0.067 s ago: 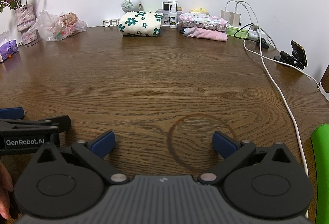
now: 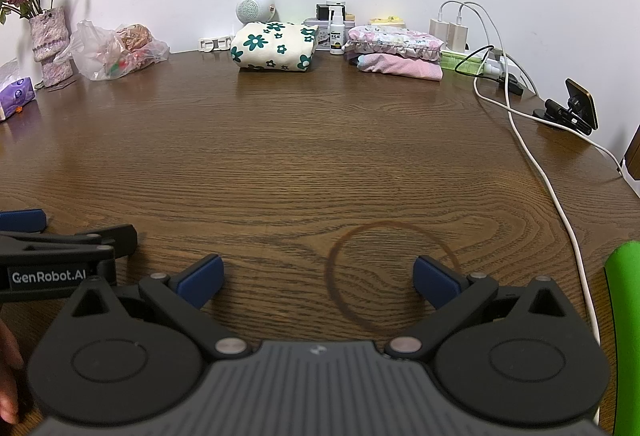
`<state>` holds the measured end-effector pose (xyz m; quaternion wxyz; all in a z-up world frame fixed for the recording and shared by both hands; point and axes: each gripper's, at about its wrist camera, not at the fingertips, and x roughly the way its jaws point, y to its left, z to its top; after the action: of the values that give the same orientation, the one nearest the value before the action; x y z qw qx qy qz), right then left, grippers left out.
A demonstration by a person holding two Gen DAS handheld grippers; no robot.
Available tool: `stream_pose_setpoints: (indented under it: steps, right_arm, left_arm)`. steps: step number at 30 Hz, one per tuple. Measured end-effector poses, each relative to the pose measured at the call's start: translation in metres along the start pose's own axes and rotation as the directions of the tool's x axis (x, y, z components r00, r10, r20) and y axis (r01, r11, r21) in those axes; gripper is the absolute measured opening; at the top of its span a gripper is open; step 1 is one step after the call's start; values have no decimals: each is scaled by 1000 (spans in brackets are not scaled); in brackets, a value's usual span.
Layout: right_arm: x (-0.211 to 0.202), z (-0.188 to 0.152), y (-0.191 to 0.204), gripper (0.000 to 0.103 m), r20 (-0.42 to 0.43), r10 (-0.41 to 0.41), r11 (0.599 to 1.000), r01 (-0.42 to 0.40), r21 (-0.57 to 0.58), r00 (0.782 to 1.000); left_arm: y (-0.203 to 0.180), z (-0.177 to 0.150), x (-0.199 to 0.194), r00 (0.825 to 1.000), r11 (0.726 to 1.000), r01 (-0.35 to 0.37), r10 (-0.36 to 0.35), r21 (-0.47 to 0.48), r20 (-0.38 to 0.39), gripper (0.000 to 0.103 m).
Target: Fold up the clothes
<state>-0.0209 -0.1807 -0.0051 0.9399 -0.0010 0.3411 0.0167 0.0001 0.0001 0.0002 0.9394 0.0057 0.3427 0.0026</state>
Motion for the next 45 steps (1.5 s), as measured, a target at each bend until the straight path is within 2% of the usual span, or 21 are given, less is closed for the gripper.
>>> stream_pose_setpoints:
  steps: [45]
  right_arm:
    - [1, -1, 0, 103, 0, 0, 1000, 0, 1, 1000]
  left_arm:
    - [0, 1, 1, 1000, 1000, 1, -1, -2, -2, 103]
